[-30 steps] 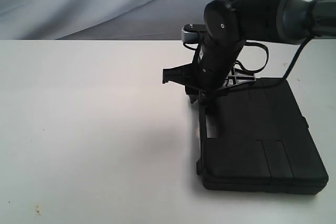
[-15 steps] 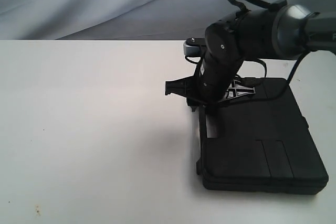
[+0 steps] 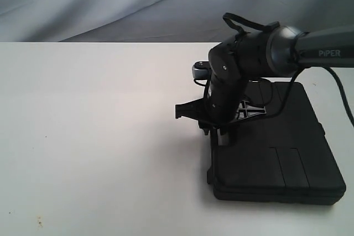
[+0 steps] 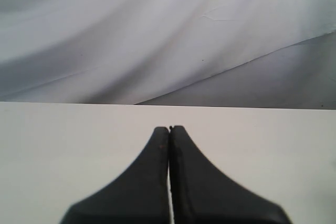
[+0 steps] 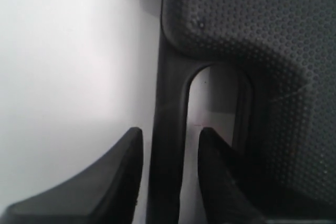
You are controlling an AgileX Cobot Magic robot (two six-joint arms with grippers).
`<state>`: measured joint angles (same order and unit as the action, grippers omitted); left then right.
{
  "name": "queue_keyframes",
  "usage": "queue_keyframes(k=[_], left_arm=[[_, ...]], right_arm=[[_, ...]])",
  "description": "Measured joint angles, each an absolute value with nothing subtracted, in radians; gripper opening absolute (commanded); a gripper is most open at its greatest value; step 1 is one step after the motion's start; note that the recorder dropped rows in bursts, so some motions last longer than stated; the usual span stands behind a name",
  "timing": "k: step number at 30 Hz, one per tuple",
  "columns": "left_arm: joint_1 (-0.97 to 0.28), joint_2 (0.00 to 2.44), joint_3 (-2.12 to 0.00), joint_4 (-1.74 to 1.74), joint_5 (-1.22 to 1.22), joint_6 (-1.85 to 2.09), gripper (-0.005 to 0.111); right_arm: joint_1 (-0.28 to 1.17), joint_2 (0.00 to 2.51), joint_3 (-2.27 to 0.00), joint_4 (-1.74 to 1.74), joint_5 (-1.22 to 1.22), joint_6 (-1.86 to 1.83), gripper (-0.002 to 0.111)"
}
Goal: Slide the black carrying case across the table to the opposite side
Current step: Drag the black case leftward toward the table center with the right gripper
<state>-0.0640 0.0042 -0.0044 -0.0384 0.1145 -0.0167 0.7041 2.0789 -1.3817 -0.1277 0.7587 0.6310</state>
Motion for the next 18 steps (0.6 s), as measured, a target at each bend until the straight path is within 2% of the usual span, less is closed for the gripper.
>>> queue_keyframes(k=[11, 12, 13, 15, 18], left_arm=[[-0.064, 0.004, -0.004, -0.038, 0.114, -0.017, 0.000], [-0.064, 0.004, -0.004, -0.038, 0.114, -0.017, 0.000], [-0.064, 0.004, -0.004, -0.038, 0.114, -0.017, 0.000], [-0.064, 0.004, -0.004, -0.038, 0.114, -0.017, 0.000], [-0.064, 0.004, -0.004, -0.038, 0.114, -0.017, 0.000]], right_arm=[[0.704, 2.081, -1.382, -0.128, 0.762, 0.633, 0.032], [0.704, 2.081, -1.382, -0.128, 0.762, 0.633, 0.028], [0.704, 2.081, -1.382, -0.128, 0.762, 0.633, 0.016], [0.704, 2.082, -1.382, -0.122, 0.764, 0.633, 0.000], [0.704, 2.082, -1.382, -0.106, 0.764, 0.646, 0.000]])
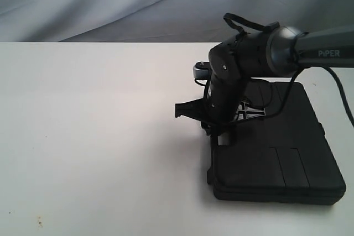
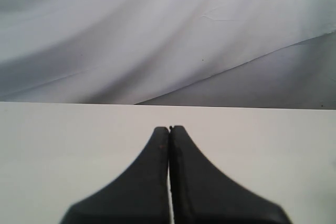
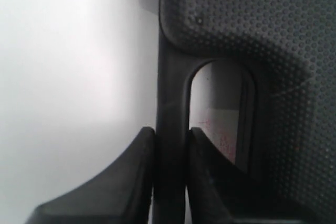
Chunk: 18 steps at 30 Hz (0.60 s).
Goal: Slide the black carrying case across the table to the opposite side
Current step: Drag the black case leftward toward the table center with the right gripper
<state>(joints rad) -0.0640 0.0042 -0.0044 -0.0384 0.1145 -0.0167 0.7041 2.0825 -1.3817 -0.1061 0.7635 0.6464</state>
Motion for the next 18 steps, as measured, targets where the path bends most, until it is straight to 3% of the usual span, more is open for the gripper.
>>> queue_keyframes(k=[11, 18], left_arm=[[-0.064, 0.004, -0.004, -0.038, 0.114, -0.017, 0.000], [-0.064, 0.004, -0.004, -0.038, 0.114, -0.017, 0.000]], right_arm=[[0.719, 2.097, -1.409, -0.106, 0.787, 0.657, 0.000], [0.799, 2.199, -1.590, -0.076, 0.849, 0.684, 0.000]])
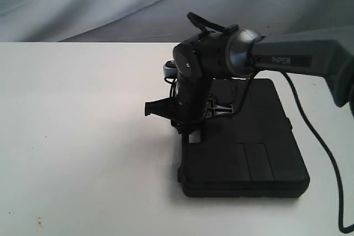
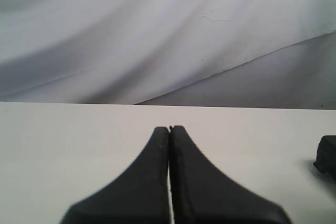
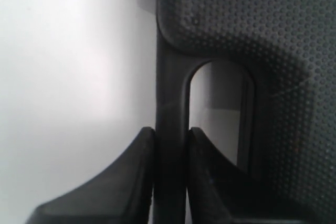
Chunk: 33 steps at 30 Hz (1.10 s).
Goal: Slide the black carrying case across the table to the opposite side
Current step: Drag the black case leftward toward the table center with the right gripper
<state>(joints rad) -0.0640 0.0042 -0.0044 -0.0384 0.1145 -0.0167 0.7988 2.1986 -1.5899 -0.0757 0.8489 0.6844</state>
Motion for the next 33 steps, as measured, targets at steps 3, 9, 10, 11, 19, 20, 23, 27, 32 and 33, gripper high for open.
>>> queue_keyframes(k=[3, 9, 10, 11, 19, 20, 23, 27, 32, 33], left_arm=[[-0.064, 0.004, -0.004, -0.038, 0.114, -0.017, 0.000], [-0.064, 0.004, -0.004, -0.038, 0.114, -0.017, 0.000], [-0.064, 0.004, -0.004, -0.038, 0.114, -0.017, 0.000], [-0.064, 0.004, -0.004, -0.038, 0.114, -0.017, 0.000], [-0.064, 0.004, -0.004, -0.038, 0.114, -0.017, 0.000], [-0.064, 0.004, -0.004, -0.038, 0.114, -0.017, 0.000], [-0.064, 0.004, -0.004, -0.038, 0.114, -0.017, 0.000], [-0.064, 0.004, -0.004, -0.038, 0.114, -0.017, 0.000], [-0.064, 0.004, -0.004, -0.038, 0.114, -0.017, 0.000], [-0.064, 0.004, -0.004, -0.038, 0.114, -0.017, 0.000]], right_arm=[[0.829, 2.254, -1.686, -0.061, 0.880, 0.705, 0.000], [0.869, 2.321, -1.809, -0.050, 0.899, 0.774, 0.000], [0.872, 2.322, -1.811, -0.050, 0.897, 0.778, 0.000], [0.872, 2.323, -1.811, -0.050, 0.897, 0.781, 0.000], [0.872, 2.325, -1.817, -0.048, 0.897, 0.784, 0.000], [0.872, 2.325, -1.817, -0.048, 0.897, 0.784, 0.000], [0.872, 2.325, -1.817, -0.048, 0.897, 0.784, 0.000], [0.872, 2.325, -1.817, -0.048, 0.897, 0.784, 0.003], [0.872, 2.325, -1.817, -0.048, 0.897, 0.785, 0.025], [0.872, 2.325, -1.817, -0.046, 0.897, 0.787, 0.029]])
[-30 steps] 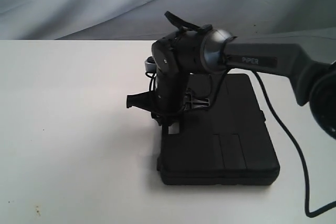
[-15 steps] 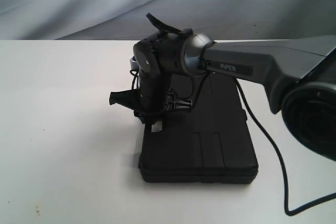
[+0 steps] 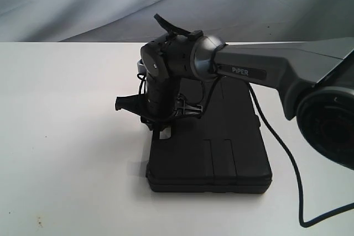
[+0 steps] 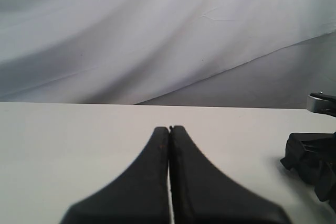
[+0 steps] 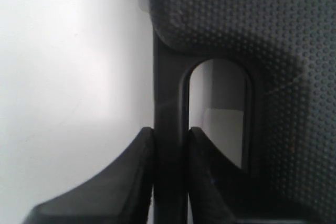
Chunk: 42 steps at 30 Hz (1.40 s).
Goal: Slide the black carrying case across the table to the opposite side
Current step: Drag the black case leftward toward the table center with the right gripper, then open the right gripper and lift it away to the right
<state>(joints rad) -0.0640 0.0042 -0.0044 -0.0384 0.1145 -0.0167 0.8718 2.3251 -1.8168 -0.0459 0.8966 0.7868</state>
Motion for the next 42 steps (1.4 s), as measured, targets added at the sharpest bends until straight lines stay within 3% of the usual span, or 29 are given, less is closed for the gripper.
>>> queue_keyframes(k=[5, 42], left_arm=[[-0.064, 0.004, -0.004, -0.038, 0.114, -0.017, 0.000], [-0.064, 0.004, -0.004, -0.038, 0.114, -0.017, 0.000]], right_arm=[[0.878, 2.336, -1.817, -0.027, 0.890, 0.787, 0.037], [0.892, 2.061, -1.817, -0.145, 1.023, 0.836, 0.037]])
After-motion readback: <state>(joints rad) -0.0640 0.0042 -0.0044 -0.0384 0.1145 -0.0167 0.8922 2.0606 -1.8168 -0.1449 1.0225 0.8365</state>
